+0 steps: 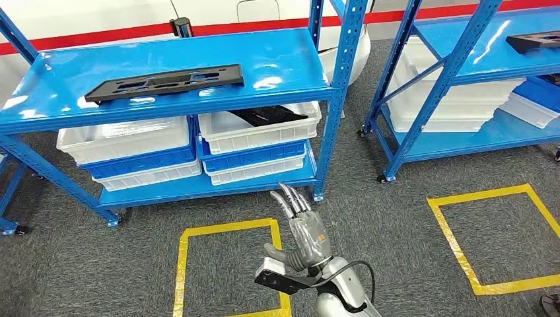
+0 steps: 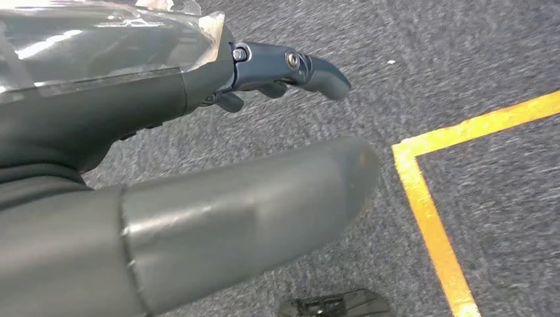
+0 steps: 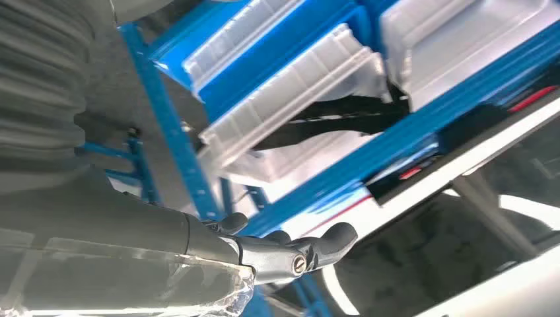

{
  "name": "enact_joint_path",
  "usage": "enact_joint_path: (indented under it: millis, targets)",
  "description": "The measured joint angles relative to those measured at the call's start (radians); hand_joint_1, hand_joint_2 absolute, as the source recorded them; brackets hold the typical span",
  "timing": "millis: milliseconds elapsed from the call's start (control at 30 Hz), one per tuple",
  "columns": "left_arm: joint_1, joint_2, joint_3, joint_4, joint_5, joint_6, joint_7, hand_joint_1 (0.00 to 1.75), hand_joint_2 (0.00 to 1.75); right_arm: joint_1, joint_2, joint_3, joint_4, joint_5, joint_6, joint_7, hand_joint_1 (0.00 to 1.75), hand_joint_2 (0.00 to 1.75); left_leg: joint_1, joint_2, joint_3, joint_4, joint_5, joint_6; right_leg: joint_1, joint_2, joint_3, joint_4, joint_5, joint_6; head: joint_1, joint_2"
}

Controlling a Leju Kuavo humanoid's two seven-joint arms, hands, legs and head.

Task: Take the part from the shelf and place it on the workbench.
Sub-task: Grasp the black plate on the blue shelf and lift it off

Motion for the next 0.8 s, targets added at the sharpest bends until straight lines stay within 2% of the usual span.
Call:
enact_joint_path:
  millis: [100,167,200,267,300,333,367,400,433,467,500,567,633,667,700,733,767,800]
  targets:
    - [0.000,0.001,0.001,0.000,0.000,0.000,-0.004,0.00,0.00,-0.018,0.004,0.016,0.007,0.012,0.007,0.001,0.00,1.75,0.000,-0.001,0.008,-0.010,0.000,0.010,-0.001,-0.002,0.003,-0.005,-0.003,0.010,0.000,0.000]
    - [0.000,0.000,0.005,0.000,-0.001,-0.001,-0.008,0.00,0.00,-0.047,0.006,0.033,0.016,0.020,0.015,0.005,0.00,1.75,0.003,0.000,0.026,-0.032,0.006,0.020,0.001,-0.004,-0.011,0.026,-0.018,0.014,0.002,0.000]
    - [0.000,-0.001,0.007,0.000,-0.002,-0.001,-0.009,0.00,0.00,-0.066,0.007,0.043,0.023,0.022,0.019,0.009,0.00,1.75,0.004,0.002,0.034,-0.041,0.008,0.025,0.001,-0.005,-0.037,0.075,-0.037,0.012,0.003,0.000]
    - [-0.002,-0.001,0.013,0.000,-0.006,-0.003,-0.010,0.00,0.00,-0.103,0.007,0.060,0.042,0.023,0.028,0.018,0.00,1.75,0.002,0.002,0.040,-0.042,0.004,0.031,-0.001,-0.006,-0.117,0.212,-0.082,0.006,0.004,0.000]
    - [-0.002,-0.002,0.015,0.000,-0.008,-0.003,-0.009,0.00,0.00,-0.119,0.007,0.069,0.054,0.023,0.033,0.022,0.00,1.75,0.001,0.001,0.043,-0.042,0.000,0.031,-0.002,-0.006,-0.153,0.265,-0.092,0.008,0.004,0.000]
    - [-0.001,-0.002,0.016,0.000,-0.010,-0.004,-0.008,0.00,0.00,-0.134,0.008,0.076,0.064,0.023,0.036,0.024,0.00,1.75,0.001,0.000,0.047,-0.041,-0.004,0.030,-0.003,-0.006,-0.171,0.282,-0.086,0.015,0.004,0.000]
    - [0.000,-0.003,0.016,0.000,-0.012,-0.004,-0.005,0.00,0.00,-0.150,0.011,0.084,0.074,0.022,0.040,0.026,0.00,1.75,0.001,-0.002,0.052,-0.039,-0.009,0.028,-0.004,-0.006,-0.167,0.255,-0.061,0.025,0.004,0.000]
    - [0.000,-0.004,0.017,0.000,-0.015,-0.004,-0.003,0.00,0.00,-0.166,0.014,0.090,0.082,0.023,0.043,0.027,0.00,1.75,0.001,-0.003,0.058,-0.036,-0.015,0.024,-0.005,-0.007,-0.143,0.191,-0.024,0.035,0.004,0.000]
    - [0.000,-0.005,0.017,0.000,-0.017,-0.004,0.000,0.00,0.00,-0.183,0.017,0.096,0.090,0.025,0.044,0.029,0.00,1.75,0.002,-0.004,0.063,-0.032,-0.023,0.019,-0.005,-0.009,-0.114,0.118,0.011,0.039,0.004,0.000]
    - [-0.001,-0.006,0.017,0.000,-0.019,-0.004,0.003,0.00,0.00,-0.199,0.022,0.103,0.099,0.028,0.045,0.031,0.00,1.75,0.000,-0.006,0.065,-0.026,-0.032,0.013,-0.005,-0.010,-0.086,0.057,0.036,0.039,0.004,0.000]
    - [-0.001,-0.006,0.017,0.000,-0.020,-0.004,0.005,0.00,0.00,-0.213,0.026,0.109,0.107,0.034,0.045,0.035,0.00,1.75,-0.002,-0.006,0.066,-0.021,-0.039,0.008,-0.004,-0.011,-0.068,0.019,0.049,0.033,0.004,0.000]
    - [-0.001,-0.006,0.018,0.000,-0.021,-0.004,0.010,0.00,0.00,-0.239,0.036,0.125,0.125,0.053,0.043,0.048,0.00,1.75,-0.002,-0.005,0.066,-0.018,-0.047,-0.003,0.000,-0.009,-0.059,0.005,0.050,0.016,0.003,0.000]
    - [-0.002,-0.005,0.018,0.000,-0.024,-0.003,0.014,0.00,0.00,-0.266,0.045,0.140,0.142,0.075,0.040,0.062,0.00,1.75,0.003,-0.004,0.065,-0.010,-0.057,-0.012,-0.005,-0.006,-0.055,0.003,0.049,0.002,0.002,0.000]
    - [-0.002,-0.005,0.019,0.000,-0.025,-0.003,0.014,0.00,0.00,-0.280,0.051,0.147,0.151,0.083,0.039,0.066,0.00,1.75,0.005,-0.003,0.056,0.014,-0.070,-0.018,-0.009,-0.005,-0.051,0.001,0.047,-0.004,0.001,0.000]
    - [-0.002,-0.004,0.020,0.000,-0.027,-0.003,0.015,0.00,0.00,-0.293,0.057,0.154,0.160,0.089,0.039,0.069,0.00,1.75,0.008,-0.002,0.035,0.057,-0.092,-0.025,-0.013,-0.005,-0.046,0.000,0.045,-0.010,0.000,0.000]
    - [-0.002,-0.004,0.022,0.000,-0.027,-0.003,0.015,0.00,0.00,-0.306,0.063,0.161,0.171,0.094,0.038,0.071,0.00,1.75,0.010,-0.001,0.001,0.119,-0.119,-0.032,-0.012,-0.005,-0.043,0.000,0.041,-0.015,-0.001,0.000]
    - [-0.002,-0.004,0.025,0.000,-0.028,-0.003,0.015,0.00,0.00,-0.317,0.068,0.169,0.182,0.099,0.037,0.073,0.00,1.75,0.013,-0.001,-0.042,0.188,-0.144,-0.037,-0.011,-0.005,-0.040,0.000,0.038,-0.018,-0.002,0.000]
    - [-0.001,-0.004,0.028,0.000,-0.028,-0.003,0.015,0.00,0.00,-0.326,0.072,0.175,0.193,0.102,0.036,0.075,0.00,1.75,0.015,-0.001,-0.082,0.244,-0.156,-0.041,-0.010,-0.005,-0.038,0.000,0.035,-0.021,-0.002,0.000]
